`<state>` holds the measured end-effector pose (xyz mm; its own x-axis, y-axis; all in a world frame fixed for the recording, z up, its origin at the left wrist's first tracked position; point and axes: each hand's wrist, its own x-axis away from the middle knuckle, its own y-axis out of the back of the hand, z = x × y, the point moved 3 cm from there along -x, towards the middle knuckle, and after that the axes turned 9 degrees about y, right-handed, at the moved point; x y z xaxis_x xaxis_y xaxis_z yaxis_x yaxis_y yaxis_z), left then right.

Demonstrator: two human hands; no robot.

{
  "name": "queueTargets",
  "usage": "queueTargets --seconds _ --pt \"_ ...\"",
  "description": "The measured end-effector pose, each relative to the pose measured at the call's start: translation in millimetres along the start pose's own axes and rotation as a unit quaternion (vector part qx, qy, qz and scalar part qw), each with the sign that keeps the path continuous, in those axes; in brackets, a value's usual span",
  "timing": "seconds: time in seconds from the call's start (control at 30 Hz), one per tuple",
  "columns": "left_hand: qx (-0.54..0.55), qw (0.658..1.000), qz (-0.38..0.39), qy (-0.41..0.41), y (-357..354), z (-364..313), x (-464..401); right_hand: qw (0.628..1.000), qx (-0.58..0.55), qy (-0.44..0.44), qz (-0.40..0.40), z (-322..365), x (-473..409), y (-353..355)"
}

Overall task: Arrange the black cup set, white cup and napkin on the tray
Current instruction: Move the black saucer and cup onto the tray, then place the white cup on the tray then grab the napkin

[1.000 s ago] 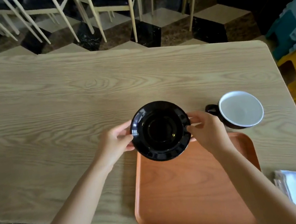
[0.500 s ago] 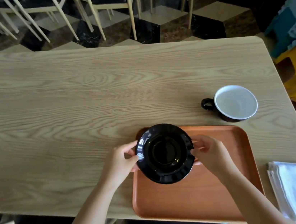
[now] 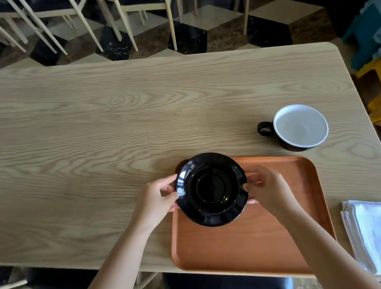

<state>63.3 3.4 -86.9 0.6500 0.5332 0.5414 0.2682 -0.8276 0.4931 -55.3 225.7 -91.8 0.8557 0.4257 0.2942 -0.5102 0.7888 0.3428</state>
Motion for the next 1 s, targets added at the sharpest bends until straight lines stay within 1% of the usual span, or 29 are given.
queueTargets --seconds 0.07,0.13,0.23,0.3,0.37,0.43,0.5,0.57,0.7,0.8,0.9,1.0 --pt "-0.031 0.999 -0.009 -0.014 -0.1 -3.0 2.8 0.999 0.034 0.01 0.002 3.3 1.1 0.7" --pt "-0.098 0.994 -0.038 -0.037 -0.1 -8.5 5.5 0.994 0.101 0.033 0.006 7.8 1.7 3.6" --pt "-0.217 0.969 -0.101 -0.06 3.4 -20.8 9.7 0.981 0.175 0.078 0.015 17.5 4.8 12.8" --pt "-0.262 0.952 -0.135 -0.084 2.5 -32.5 15.1 0.972 0.208 0.102 0.025 26.1 9.5 21.8" --pt "-0.263 0.943 -0.152 -0.134 -5.7 -51.4 23.3 0.961 0.241 0.132 0.014 35.4 14.3 34.9" --pt "-0.258 0.929 -0.167 -0.205 -19.8 -75.9 31.4 0.941 0.29 0.171 -0.031 45.3 18.0 53.9" --pt "-0.264 0.904 -0.173 -0.288 -38.2 -101.6 36.1 0.915 0.339 0.205 -0.077 51.4 17.2 77.3" --pt "-0.287 0.873 -0.173 -0.354 -59.1 -123.9 35.9 0.893 0.387 0.212 -0.091 50.6 9.9 100.5" --pt "-0.324 0.84 -0.14 -0.412 -103.1 -153.8 19.2 0.875 0.455 0.158 -0.05 29.6 -13.4 130.2" --pt "-0.367 0.824 -0.1 -0.42 -130.9 -164.8 0.7 0.868 0.475 0.141 -0.023 13.4 -29.8 138.8" --pt "-0.409 0.814 -0.085 -0.403 -148.5 -165.7 -15.6 0.873 0.471 0.125 0.007 2.2 -43.0 139.9" --pt "-0.411 0.823 -0.073 -0.386 -157.0 -167.2 -23.3 0.889 0.441 0.121 0.01 -2.9 -50.7 139.4"
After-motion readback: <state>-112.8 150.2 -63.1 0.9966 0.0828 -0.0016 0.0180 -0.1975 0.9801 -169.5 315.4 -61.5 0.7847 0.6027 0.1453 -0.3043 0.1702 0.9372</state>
